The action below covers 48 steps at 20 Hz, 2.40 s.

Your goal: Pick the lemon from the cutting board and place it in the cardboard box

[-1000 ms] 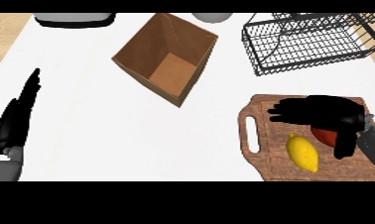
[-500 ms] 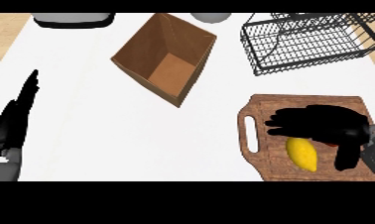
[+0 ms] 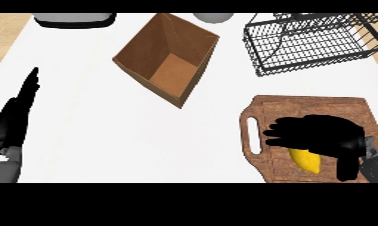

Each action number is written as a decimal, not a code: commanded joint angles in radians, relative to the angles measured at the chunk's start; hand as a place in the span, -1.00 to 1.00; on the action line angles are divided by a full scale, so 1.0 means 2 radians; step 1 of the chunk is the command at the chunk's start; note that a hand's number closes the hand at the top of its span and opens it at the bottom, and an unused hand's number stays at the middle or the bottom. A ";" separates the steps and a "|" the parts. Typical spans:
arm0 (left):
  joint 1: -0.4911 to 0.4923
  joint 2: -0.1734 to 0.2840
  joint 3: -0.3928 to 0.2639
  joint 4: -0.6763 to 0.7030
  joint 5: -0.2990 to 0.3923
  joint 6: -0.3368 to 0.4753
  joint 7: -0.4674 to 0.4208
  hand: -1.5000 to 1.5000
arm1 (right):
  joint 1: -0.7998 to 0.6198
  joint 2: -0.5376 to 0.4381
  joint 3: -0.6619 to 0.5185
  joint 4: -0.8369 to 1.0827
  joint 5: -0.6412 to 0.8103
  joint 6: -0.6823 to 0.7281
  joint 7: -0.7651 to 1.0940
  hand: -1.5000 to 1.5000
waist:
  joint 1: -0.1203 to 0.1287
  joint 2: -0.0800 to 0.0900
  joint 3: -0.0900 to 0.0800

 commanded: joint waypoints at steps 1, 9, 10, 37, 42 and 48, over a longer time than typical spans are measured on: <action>-0.003 0.004 0.010 -0.025 -0.005 -0.010 0.037 0.00 | 0.006 -0.004 -0.015 0.024 0.027 0.019 -0.024 -1.00 | 0.001 0.000 0.000; -0.002 -0.014 0.021 0.013 -0.017 -0.013 -0.005 0.00 | 0.036 0.071 -0.029 0.039 0.069 -0.093 -0.015 1.00 | -0.001 0.001 0.000; -0.021 -0.015 0.022 0.014 -0.011 -0.024 0.006 0.00 | 0.031 0.089 -0.029 0.052 0.078 -0.096 -0.010 1.00 | 0.000 0.001 0.000; -0.007 -0.026 0.025 -0.014 -0.039 -0.018 0.018 0.00 | -0.157 0.232 -0.251 0.051 0.026 -0.184 0.222 1.00 | 0.003 -0.001 0.000; 0.003 -0.028 0.025 -0.011 -0.037 -0.027 0.000 0.00 | -0.196 0.254 -0.252 0.040 -0.016 -0.121 0.239 1.00 | 0.006 0.000 0.000; -0.002 -0.026 0.034 -0.014 -0.031 -0.032 0.005 0.00 | -0.254 0.340 -0.246 0.052 -0.041 -0.097 0.338 1.00 | 0.010 0.000 0.000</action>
